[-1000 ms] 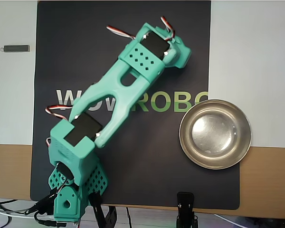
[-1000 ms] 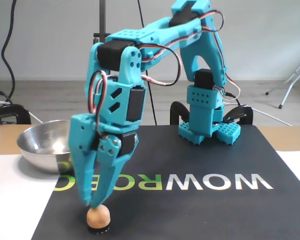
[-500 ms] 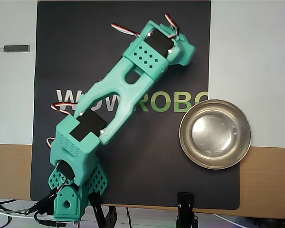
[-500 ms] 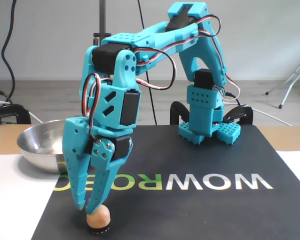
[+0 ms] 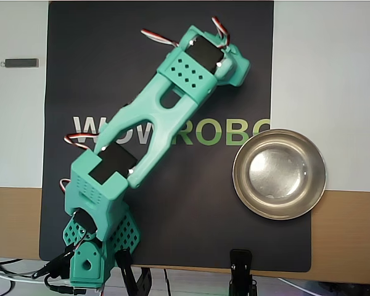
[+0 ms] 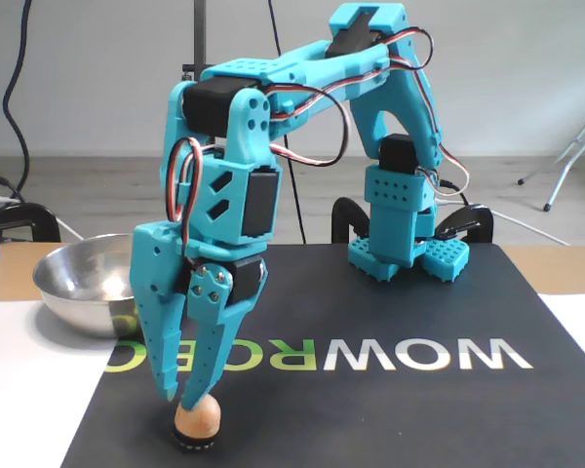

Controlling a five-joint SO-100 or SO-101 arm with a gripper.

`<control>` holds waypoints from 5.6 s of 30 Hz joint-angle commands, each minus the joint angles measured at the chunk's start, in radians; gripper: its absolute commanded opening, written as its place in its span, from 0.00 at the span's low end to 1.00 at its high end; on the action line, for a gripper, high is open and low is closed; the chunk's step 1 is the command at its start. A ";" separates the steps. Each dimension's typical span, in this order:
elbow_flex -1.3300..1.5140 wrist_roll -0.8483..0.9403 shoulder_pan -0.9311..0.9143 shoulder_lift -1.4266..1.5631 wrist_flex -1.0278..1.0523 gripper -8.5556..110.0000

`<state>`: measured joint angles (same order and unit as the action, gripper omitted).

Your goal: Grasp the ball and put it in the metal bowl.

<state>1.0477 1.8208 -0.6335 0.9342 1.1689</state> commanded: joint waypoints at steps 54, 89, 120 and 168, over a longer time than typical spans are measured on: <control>-0.020 -0.003 -0.021 0.094 0.020 0.23; -0.018 -0.005 -0.011 0.087 0.023 0.31; -0.020 -0.005 -0.012 0.051 0.014 0.44; -0.029 -0.006 -0.012 -0.075 -0.028 0.44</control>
<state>1.0247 1.8116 -0.6519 0.8682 1.1459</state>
